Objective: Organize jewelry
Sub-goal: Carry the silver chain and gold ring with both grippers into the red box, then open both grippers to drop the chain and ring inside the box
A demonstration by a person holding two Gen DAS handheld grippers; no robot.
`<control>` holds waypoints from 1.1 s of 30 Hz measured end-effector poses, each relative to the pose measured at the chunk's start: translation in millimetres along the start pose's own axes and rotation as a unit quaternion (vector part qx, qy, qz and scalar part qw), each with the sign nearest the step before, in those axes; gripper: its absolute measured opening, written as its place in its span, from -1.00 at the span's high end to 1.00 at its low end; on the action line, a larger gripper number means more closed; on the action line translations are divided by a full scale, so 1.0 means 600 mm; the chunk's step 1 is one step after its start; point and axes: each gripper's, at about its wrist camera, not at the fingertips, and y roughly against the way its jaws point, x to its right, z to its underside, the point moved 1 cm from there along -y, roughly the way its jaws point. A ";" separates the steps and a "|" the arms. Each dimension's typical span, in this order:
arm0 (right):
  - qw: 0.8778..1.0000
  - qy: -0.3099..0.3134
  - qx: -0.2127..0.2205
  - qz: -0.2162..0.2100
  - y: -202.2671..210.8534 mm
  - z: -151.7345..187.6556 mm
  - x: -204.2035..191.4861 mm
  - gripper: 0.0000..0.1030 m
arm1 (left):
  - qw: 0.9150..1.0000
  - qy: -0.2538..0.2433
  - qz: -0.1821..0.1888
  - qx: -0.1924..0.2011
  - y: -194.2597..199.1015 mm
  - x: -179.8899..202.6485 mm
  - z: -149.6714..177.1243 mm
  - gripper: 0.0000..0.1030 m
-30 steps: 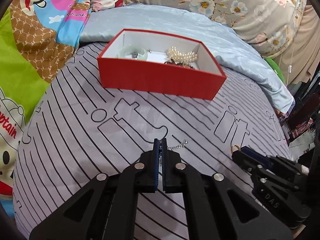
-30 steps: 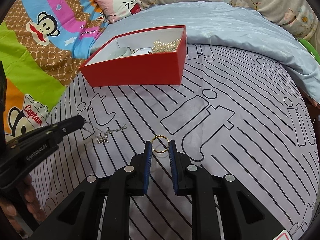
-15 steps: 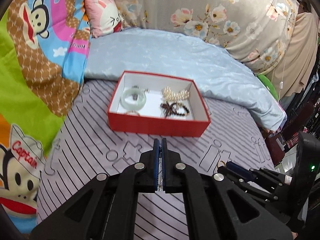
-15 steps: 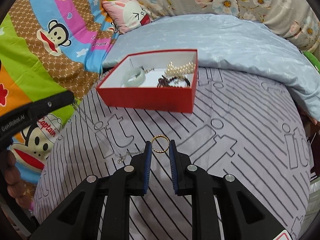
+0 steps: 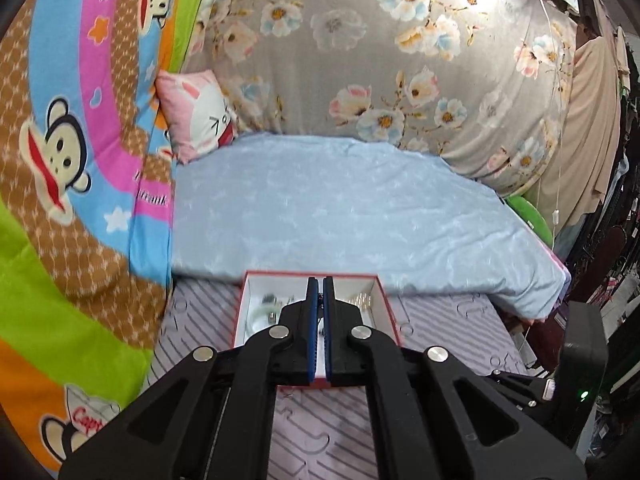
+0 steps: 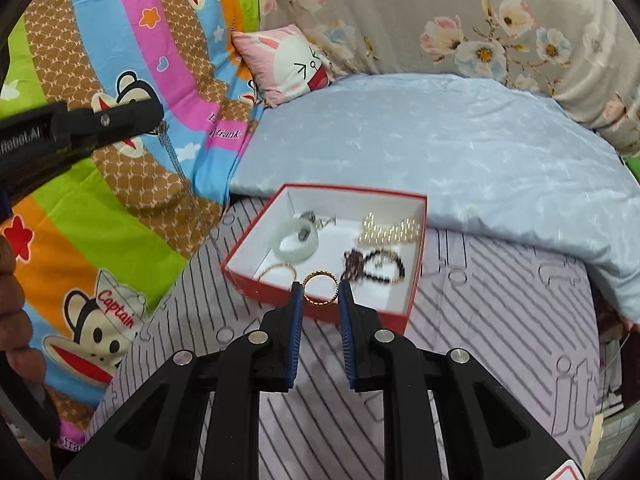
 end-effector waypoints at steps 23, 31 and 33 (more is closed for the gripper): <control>0.999 -0.006 -0.046 0.016 -0.139 -0.034 0.047 0.69 | 0.999 -0.005 -0.008 -0.037 -0.203 0.012 -0.034 0.98; 0.998 -0.009 -0.059 0.025 -0.171 -0.022 0.058 0.69 | 0.998 -0.002 -0.018 -0.062 -0.237 -0.001 0.005 0.98; 0.998 -0.008 -0.059 0.033 -0.177 -0.019 0.059 0.69 | 0.997 -0.001 -0.026 -0.067 -0.238 -0.006 0.019 0.98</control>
